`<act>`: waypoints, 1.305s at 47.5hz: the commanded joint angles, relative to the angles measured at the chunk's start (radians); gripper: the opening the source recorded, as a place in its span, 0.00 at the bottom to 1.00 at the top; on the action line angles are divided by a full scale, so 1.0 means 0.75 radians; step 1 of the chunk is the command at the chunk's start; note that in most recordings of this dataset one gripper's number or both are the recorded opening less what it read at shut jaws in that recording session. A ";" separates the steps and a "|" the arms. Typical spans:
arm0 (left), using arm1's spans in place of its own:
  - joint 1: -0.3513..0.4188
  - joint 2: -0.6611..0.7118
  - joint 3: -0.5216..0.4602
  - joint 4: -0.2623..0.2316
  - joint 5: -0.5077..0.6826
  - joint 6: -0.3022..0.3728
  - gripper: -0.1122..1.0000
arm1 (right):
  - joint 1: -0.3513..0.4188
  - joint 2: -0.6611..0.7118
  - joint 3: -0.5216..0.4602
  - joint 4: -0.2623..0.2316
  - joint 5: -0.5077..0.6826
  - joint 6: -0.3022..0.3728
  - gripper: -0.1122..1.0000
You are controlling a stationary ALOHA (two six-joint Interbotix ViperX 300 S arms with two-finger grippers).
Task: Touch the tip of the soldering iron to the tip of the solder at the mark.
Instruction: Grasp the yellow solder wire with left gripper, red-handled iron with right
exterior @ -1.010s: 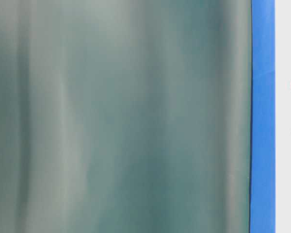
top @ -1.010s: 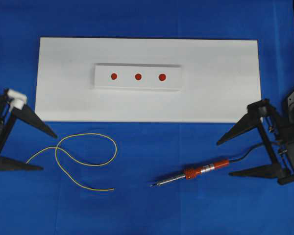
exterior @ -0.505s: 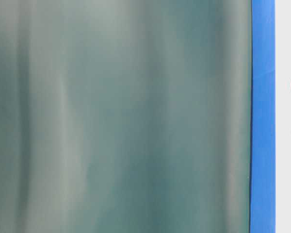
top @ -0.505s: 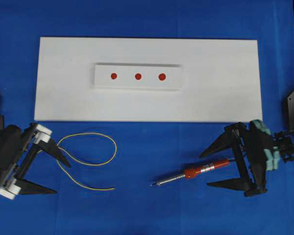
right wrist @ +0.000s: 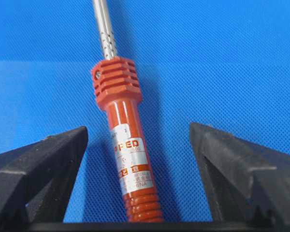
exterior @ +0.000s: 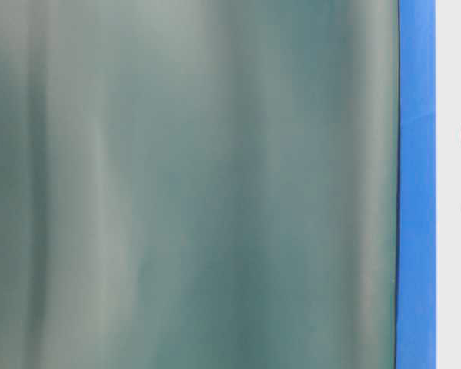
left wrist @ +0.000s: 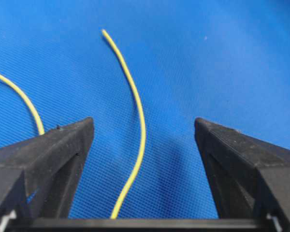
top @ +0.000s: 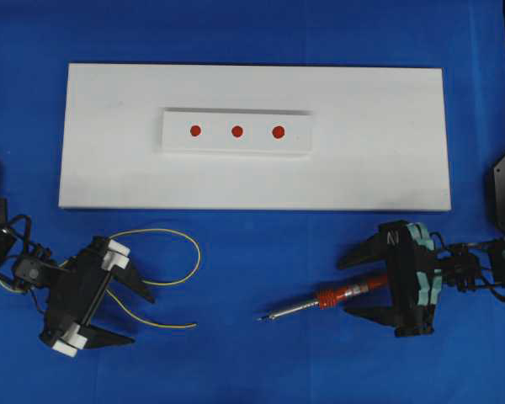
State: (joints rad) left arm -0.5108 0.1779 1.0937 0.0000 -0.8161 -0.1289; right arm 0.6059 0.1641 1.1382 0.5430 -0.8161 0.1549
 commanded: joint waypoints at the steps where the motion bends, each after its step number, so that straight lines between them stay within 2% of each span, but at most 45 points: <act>1: -0.002 -0.002 -0.016 -0.002 -0.014 0.000 0.80 | 0.002 0.000 -0.018 0.004 -0.012 0.002 0.80; 9: -0.004 0.002 -0.018 -0.002 -0.012 0.002 0.73 | 0.002 0.025 -0.029 0.004 -0.018 0.000 0.73; 14: -0.002 0.002 -0.016 -0.002 -0.008 0.002 0.63 | 0.002 0.043 -0.033 0.004 -0.029 -0.002 0.69; 16: -0.002 0.002 -0.016 -0.002 -0.004 0.004 0.57 | 0.004 0.051 -0.031 0.004 -0.041 -0.004 0.66; 19: -0.002 0.004 -0.020 -0.002 0.008 0.004 0.47 | 0.004 0.063 -0.031 0.004 -0.055 -0.006 0.58; 26: -0.002 0.004 -0.035 -0.004 0.049 0.004 0.22 | 0.002 0.076 -0.027 0.004 -0.084 -0.018 0.25; 28: -0.002 0.006 -0.039 -0.008 0.061 0.004 0.17 | 0.002 0.076 -0.025 0.004 -0.086 -0.022 0.18; 30: -0.002 0.008 -0.043 -0.008 0.078 0.004 0.13 | 0.002 0.076 -0.027 0.004 -0.084 -0.025 0.16; 42: 0.010 -0.006 -0.065 -0.010 0.129 0.002 0.13 | 0.002 0.067 -0.035 -0.002 -0.076 -0.029 0.16; 48: 0.022 -0.070 -0.076 -0.010 0.198 0.002 0.13 | 0.000 0.014 -0.033 -0.002 -0.037 -0.043 0.16; 56: 0.049 -0.243 -0.119 -0.010 0.440 0.002 0.13 | -0.014 -0.153 -0.027 0.000 0.115 -0.119 0.16; 62: 0.074 -0.380 -0.174 -0.010 0.675 0.002 0.13 | -0.049 -0.335 -0.043 0.002 0.331 -0.217 0.16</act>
State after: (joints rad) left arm -0.4679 -0.0353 0.9986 -0.0046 -0.3942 -0.1273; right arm 0.5844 0.0015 1.1229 0.5461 -0.6443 0.0184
